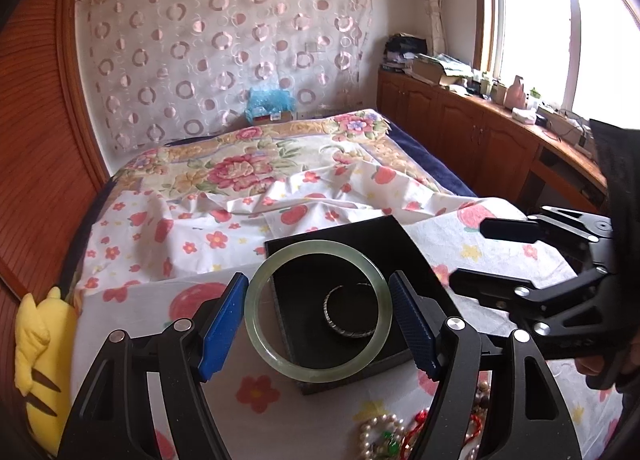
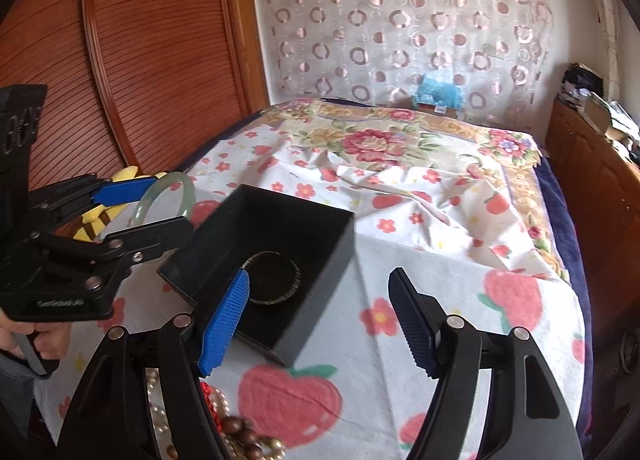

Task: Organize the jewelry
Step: 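Lower the silver bangle into the box with the right tool while the left drops the jade bangle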

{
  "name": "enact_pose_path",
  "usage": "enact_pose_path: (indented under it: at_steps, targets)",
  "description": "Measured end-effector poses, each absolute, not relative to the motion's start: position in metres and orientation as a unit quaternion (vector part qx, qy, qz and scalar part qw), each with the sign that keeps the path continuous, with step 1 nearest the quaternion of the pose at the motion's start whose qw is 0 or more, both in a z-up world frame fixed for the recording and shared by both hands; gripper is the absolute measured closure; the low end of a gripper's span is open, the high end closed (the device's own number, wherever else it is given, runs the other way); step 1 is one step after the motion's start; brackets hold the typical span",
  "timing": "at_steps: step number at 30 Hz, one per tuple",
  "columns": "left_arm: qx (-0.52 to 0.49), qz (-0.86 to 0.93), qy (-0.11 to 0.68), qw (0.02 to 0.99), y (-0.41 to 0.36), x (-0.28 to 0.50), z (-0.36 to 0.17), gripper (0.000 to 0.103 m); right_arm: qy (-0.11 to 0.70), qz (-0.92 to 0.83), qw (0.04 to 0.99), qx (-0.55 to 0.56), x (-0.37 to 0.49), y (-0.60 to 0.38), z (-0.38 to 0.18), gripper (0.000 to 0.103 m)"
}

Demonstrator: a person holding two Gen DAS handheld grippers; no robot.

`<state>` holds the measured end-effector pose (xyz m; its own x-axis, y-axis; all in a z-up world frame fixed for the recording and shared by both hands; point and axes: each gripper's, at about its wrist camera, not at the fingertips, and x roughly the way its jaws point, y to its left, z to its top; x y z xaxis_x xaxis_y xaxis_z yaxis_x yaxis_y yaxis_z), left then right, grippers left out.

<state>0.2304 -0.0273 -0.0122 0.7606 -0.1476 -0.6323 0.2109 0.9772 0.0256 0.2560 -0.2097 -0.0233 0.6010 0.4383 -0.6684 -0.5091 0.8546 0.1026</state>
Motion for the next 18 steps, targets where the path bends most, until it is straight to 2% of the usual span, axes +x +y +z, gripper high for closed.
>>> enact_pose_path:
  at_steps: [3,6,12,18]
  targets:
    - [0.050,-0.099,0.333,0.936,-0.032,0.234,-0.014,0.033,0.359,0.257,0.896,-0.045,0.250,-0.221,-0.026,0.029]
    - [0.048,-0.101,0.332,0.937,-0.034,0.231,-0.012,0.025,0.362,0.246,0.898,-0.050,0.243,-0.230,-0.030,0.029]
    - [0.044,-0.113,0.324,0.938,-0.029,0.219,-0.013,0.024,0.362,0.242,0.899,-0.047,0.223,-0.243,-0.039,0.029]
    - [0.048,-0.119,0.317,0.940,-0.018,0.186,-0.013,0.024,0.371,0.257,0.891,-0.055,0.190,-0.240,-0.055,0.045]
